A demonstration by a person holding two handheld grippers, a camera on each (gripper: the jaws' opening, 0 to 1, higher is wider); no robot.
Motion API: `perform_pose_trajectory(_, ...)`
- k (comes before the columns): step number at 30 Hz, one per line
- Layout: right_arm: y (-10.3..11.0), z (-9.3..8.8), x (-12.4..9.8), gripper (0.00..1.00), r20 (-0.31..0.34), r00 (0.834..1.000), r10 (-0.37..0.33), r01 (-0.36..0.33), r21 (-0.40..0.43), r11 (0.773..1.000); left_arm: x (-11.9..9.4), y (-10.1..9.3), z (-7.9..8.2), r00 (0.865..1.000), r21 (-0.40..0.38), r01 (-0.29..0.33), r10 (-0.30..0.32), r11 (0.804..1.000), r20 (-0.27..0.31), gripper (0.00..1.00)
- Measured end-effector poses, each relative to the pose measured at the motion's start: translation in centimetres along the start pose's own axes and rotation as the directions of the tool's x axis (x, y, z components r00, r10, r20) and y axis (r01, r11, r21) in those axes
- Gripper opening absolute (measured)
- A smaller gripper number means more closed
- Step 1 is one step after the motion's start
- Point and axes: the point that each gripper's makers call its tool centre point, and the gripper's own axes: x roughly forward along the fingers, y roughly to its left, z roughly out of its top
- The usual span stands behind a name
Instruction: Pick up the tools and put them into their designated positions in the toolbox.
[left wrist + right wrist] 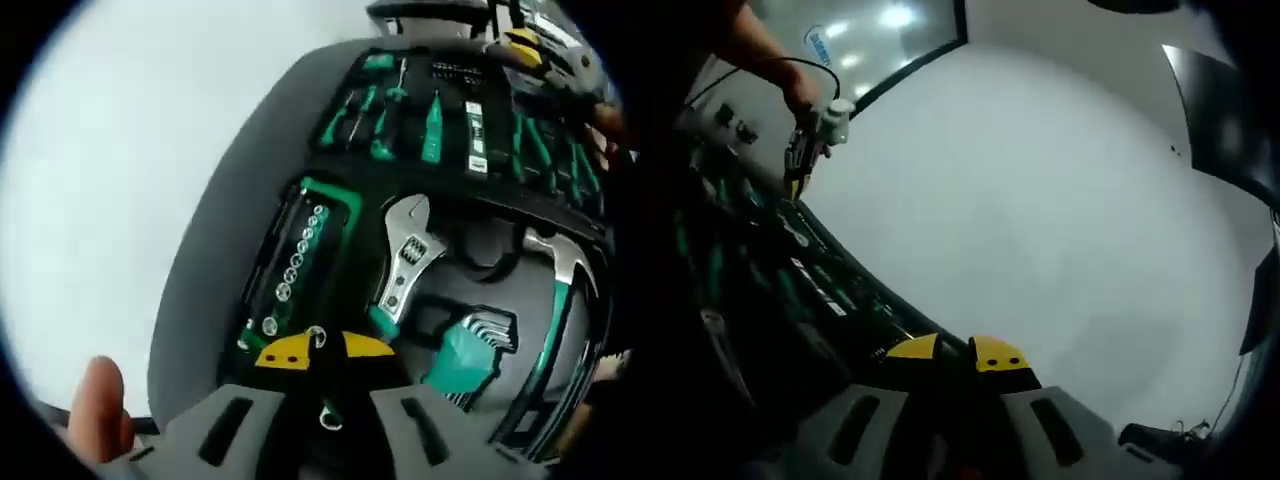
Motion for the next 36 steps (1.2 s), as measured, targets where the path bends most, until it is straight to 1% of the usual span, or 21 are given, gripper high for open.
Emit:
perform_pose_trajectory(2, 0.0, -0.1, 0.0, 0.09, -0.004, 1.000, 0.001, -0.001, 0.014, 1.000, 0.4, 0.3, -0.1, 1.000, 0.001, 0.001, -0.001, 1.000, 0.004, 0.06)
perform_pose_trajectory(4, -0.2, -0.2, 0.0, 0.09, -0.007, 1.000, -0.004, 0.004, 0.023, 1.000, 0.9, 0.3, -0.4, 1.000, 0.001, 0.003, -0.003, 1.000, -0.007, 0.06)
perform_pose_trajectory(6, -0.3, -0.3, 0.0, 0.09, -0.010, 1.000, -0.003, 0.003, 0.033, 0.999, 1.4, 0.5, -1.3, 0.999, -0.011, 0.010, -0.010, 1.000, -0.042, 0.05)
perform_pose_trajectory(7, -0.2, -0.3, 0.0, 0.09, -0.014, 1.000, 0.000, 0.000, 0.037, 0.999, 1.4, 0.7, -1.7, 0.998, -0.027, -0.001, 0.000, 1.000, -0.063, 0.04)
perform_pose_trajectory(8, -0.2, -0.5, 0.0, 0.09, -0.019, 1.000, 0.002, -0.002, 0.037, 0.999, 1.7, 1.4, -1.4, 0.999, -0.018, 0.003, -0.004, 1.000, -0.050, 0.01)
perform_pose_trajectory(9, -0.2, -0.5, 0.0, 0.09, -0.020, 1.000, 0.003, -0.002, 0.038, 0.999, 1.7, 1.4, -1.4, 0.998, -0.046, 0.016, -0.018, 0.999, -0.054, 0.00)
perform_pose_trajectory(10, -0.2, -0.4, 0.0, 0.09, -0.014, 1.000, 0.002, -0.001, 0.046, 0.999, 1.3, 0.8, -1.2, 0.997, -0.057, 0.032, -0.036, 0.998, -0.063, 0.00)
perform_pose_trajectory(11, -0.3, -0.3, 0.0, 0.09, -0.012, 1.000, 0.000, 0.000, 0.048, 0.999, 1.3, 0.9, -1.1, 0.998, -0.046, 0.034, -0.037, 0.998, -0.060, 0.00)
perform_pose_trajectory(13, -0.3, -0.4, 0.0, 0.09, -0.013, 1.000, 0.001, 0.000, 0.050, 0.999, 1.8, 1.6, -0.8, 0.998, -0.051, 0.035, -0.038, 0.998, -0.044, 0.00)
perform_pose_trajectory(15, -0.2, -0.4, 0.0, 0.09, -0.015, 1.000, 0.002, -0.002, 0.051, 0.999, 2.5, 2.4, -0.6, 0.998, -0.054, 0.035, -0.038, 0.998, -0.046, 0.00)
perform_pose_trajectory(17, -0.3, -0.4, 0.0, 0.09, -0.013, 1.000, 0.002, -0.001, 0.053, 0.999, 2.9, 2.7, -0.6, 0.997, -0.044, 0.036, -0.039, 0.998, -0.061, 0.00)
perform_pose_trajectory(19, -0.2, -0.5, 0.0, 0.09, -0.016, 1.000, 0.004, -0.003, 0.053, 0.999, 3.5, 3.4, -0.2, 0.998, -0.033, 0.024, -0.026, 0.999, -0.053, 0.00)
perform_pose_trajectory(20, -0.2, -0.5, 0.0, 0.09, -0.017, 1.000, 0.004, -0.003, 0.052, 0.999, 3.6, 3.1, -0.2, 0.998, -0.032, 0.026, -0.028, 0.999, -0.053, 0.00)
perform_pose_trajectory(21, -0.3, -0.5, 0.0, 0.09, -0.015, 1.000, 0.003, -0.002, 0.053, 0.999, 3.8, 3.3, 0.0, 0.998, -0.033, 0.024, -0.026, 0.999, -0.060, 0.00)
perform_pose_trajectory(23, -0.3, -0.4, -0.1, 0.09, -0.013, 1.000, 0.001, -0.001, 0.055, 0.998, 4.1, 3.7, 0.7, 0.999, -0.035, 0.025, -0.027, 0.999, -0.044, 0.00)
perform_pose_trajectory(27, 0.0, -0.6, 0.0, 0.09, -0.019, 1.000, 0.019, -0.018, 0.061, 0.998, 4.4, 4.0, 0.3, 0.996, -0.020, 0.016, -0.018, 1.000, -0.087, 0.00)
perform_pose_trajectory(29, 0.2, -0.4, 0.0, 0.09, -0.010, 1.000, 0.022, -0.022, 0.061, 0.998, 4.6, 4.0, 0.4, 0.995, -0.022, 0.034, -0.036, 0.999, -0.090, 0.00)
perform_pose_trajectory(32, 0.2, -0.4, 0.0, 0.09, -0.011, 1.000, 0.023, -0.023, 0.057, 0.998, 4.9, 3.7, 0.2, 0.991, -0.016, 0.071, -0.072, 0.997, -0.111, 0.00)
perform_pose_trajectory(34, 0.3, -0.4, 0.0, 0.09, -0.013, 0.999, 0.033, -0.032, 0.073, 0.997, 4.8, 3.6, 0.3, 0.984, 0.002, 0.123, -0.121, 0.992, -0.131, 0.00)
perform_pose_trajectory(35, 0.3, -0.4, 0.0, 0.09, -0.010, 0.999, 0.034, -0.033, 0.078, 0.996, 4.8, 3.5, 0.2, 0.976, 0.011, 0.163, -0.159, 0.987, -0.152, 0.00)
perform_pose_trajectory(36, 0.3, -0.4, 0.0, 0.09, -0.011, 0.999, 0.032, -0.031, 0.070, 0.997, 4.8, 3.5, 0.2, 0.969, 0.004, 0.185, -0.182, 0.983, -0.165, 0.00)
